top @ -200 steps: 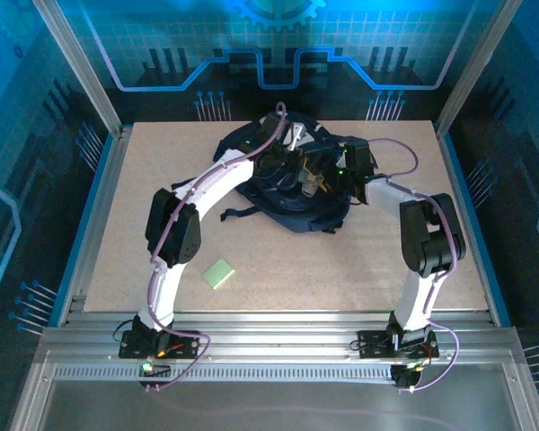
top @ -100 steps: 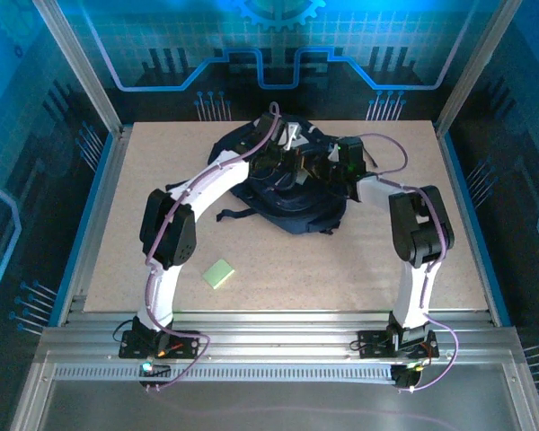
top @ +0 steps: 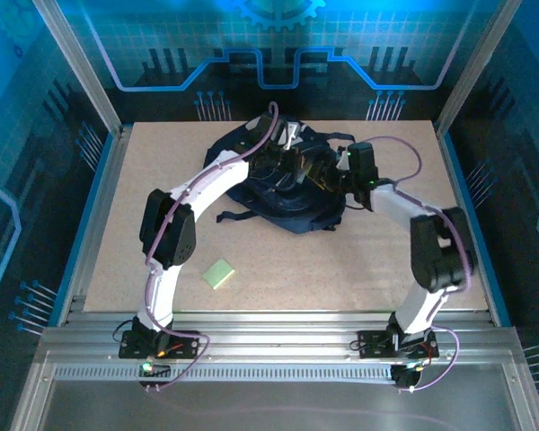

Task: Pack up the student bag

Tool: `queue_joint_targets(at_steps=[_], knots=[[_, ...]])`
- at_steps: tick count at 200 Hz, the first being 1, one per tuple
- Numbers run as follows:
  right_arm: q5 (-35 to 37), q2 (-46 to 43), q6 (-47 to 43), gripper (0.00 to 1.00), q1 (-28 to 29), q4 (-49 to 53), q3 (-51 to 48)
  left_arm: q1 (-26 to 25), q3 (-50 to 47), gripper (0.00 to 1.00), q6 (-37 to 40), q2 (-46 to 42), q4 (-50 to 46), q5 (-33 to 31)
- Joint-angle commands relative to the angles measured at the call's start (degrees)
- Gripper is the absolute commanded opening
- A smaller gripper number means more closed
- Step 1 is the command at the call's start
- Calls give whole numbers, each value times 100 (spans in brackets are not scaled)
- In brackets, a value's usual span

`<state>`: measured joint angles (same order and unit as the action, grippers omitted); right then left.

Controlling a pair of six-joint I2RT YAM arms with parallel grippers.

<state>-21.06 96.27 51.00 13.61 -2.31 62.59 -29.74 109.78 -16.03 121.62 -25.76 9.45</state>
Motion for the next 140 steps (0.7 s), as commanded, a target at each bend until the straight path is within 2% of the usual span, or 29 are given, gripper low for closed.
queue_joint_targets(at_steps=[1,14,22,36,41,68,104,122,140], knots=[[352,-856,-1077,40,-57,1405,-222,-90,304,0,-22,3,509,193],[452,-1296,-1389,43,-39,1913,-362,-86,243,3,-38,44,530,166],[527,-1550,-1563,46,-14,2190,-457,-92,212,15,-48,47,513,169],[796,-1961,-1818,52,80,2691,-589,-93,178,45,-104,51,418,183],[877,-2086,-1892,54,132,2831,-643,-89,140,54,-121,33,391,176],[1275,-2618,-1957,66,581,3124,-1010,-54,-415,78,-211,-289,659,41],[1522,-2642,-1663,73,1712,2759,-1406,360,-1735,89,-732,-1085,1401,145],[1719,-2259,-1580,78,2410,2503,-1379,649,-2441,99,-780,-1570,1558,98],[2082,-1706,-1625,87,3056,2386,-1078,1020,-3100,99,-802,-2047,1670,119]])
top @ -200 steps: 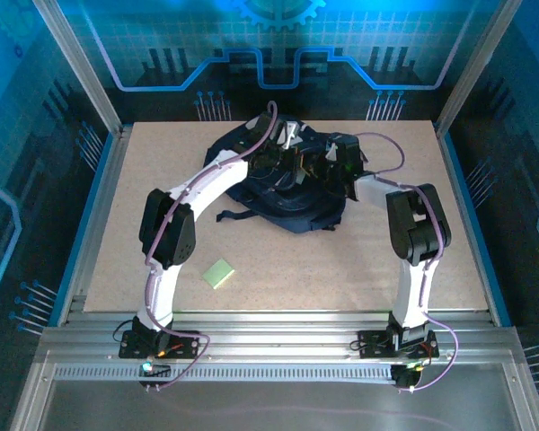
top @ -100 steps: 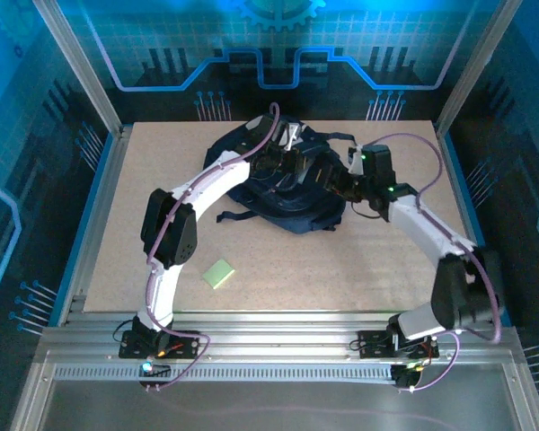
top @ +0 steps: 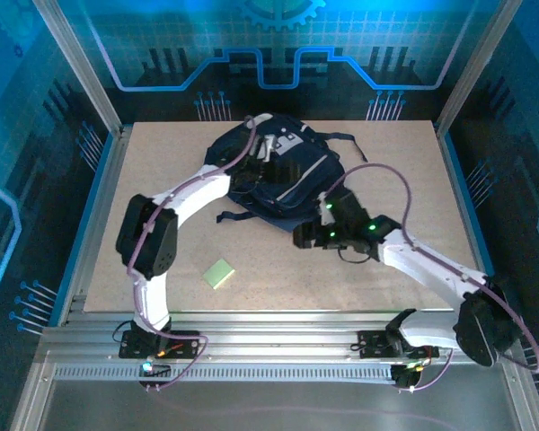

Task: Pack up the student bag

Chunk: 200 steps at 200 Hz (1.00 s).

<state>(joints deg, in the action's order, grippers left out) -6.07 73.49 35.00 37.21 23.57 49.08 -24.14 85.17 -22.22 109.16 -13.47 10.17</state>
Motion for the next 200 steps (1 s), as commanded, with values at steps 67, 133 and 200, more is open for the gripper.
queue_joint_targets(at_steps=[67,133,200], knots=[[748,2901,-517,95,2039,-713,1946,1961,-1826,99,-239,-1840,91,106],[1443,4665,-1165,100,2779,471,4032,2446,-2211,99,-430,-1955,270,377],[2112,5492,-1277,100,3024,1145,4956,2578,-2022,99,-584,-1765,288,460]])
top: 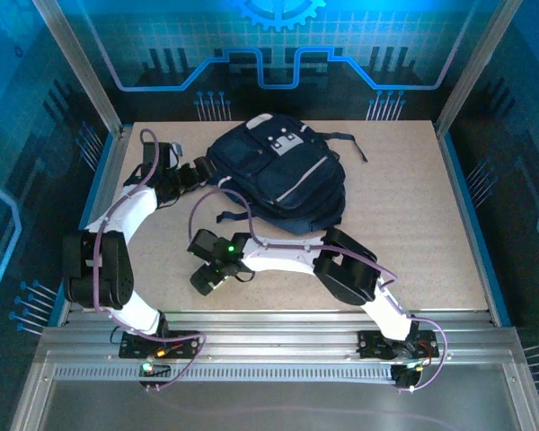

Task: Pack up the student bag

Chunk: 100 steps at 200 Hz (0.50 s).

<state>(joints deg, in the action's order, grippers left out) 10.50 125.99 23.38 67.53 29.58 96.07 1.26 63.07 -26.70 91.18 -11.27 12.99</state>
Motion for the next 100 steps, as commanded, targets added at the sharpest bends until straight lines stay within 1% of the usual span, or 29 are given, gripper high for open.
queue_joint_targets(at_steps=[1,40,80,100], knots=[[463,242,-118,100,-5,555,264,35,188,99,-139,37,70,177],[429,468,-93,100,7,857,421,35,210,99,-263,108,154,273],[268,494,5,100,14,830,267,-2,226,99,-293,121,186,274],[407,510,150,95,7,923,288,-45,243,99,-257,111,120,205]])
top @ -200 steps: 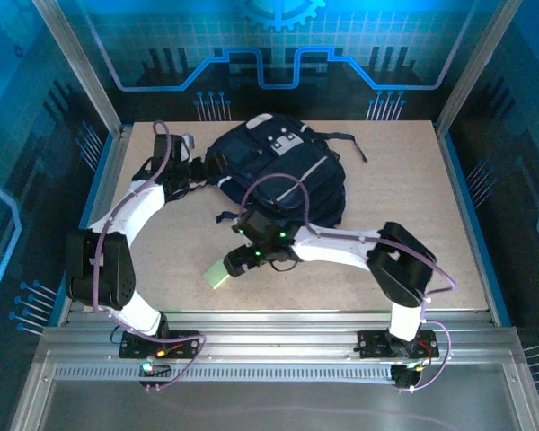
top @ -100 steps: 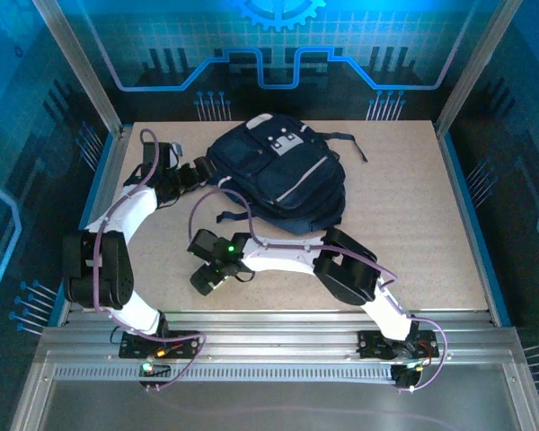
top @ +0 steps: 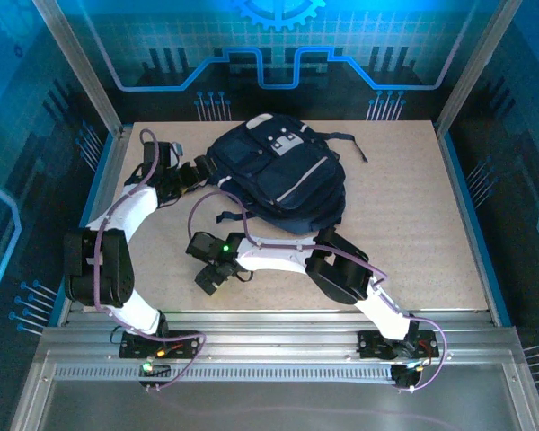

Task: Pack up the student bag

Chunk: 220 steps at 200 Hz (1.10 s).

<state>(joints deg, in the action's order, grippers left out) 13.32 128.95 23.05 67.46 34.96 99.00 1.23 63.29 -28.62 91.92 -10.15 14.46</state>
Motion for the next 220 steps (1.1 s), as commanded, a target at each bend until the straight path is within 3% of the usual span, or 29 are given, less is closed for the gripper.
queue_joint_targets(at_steps=[1,85,137,182,220], knots=[[126,217,183,94,13,383,-4,-48,224,99,-65,37,2,49],[279,-181,303,72,-123,215,-208,-249,223,99,-54,-139,-84,-34],[65,-1103,463,71,-532,52,-629,-384,492,99,-2,-185,-233,-54],[142,-2496,627,71,-1261,-507,-1787,-849,953,99,217,22,-488,-347],[438,-3606,605,71,-2297,-599,-2675,-1597,1304,99,329,343,-426,-769]])
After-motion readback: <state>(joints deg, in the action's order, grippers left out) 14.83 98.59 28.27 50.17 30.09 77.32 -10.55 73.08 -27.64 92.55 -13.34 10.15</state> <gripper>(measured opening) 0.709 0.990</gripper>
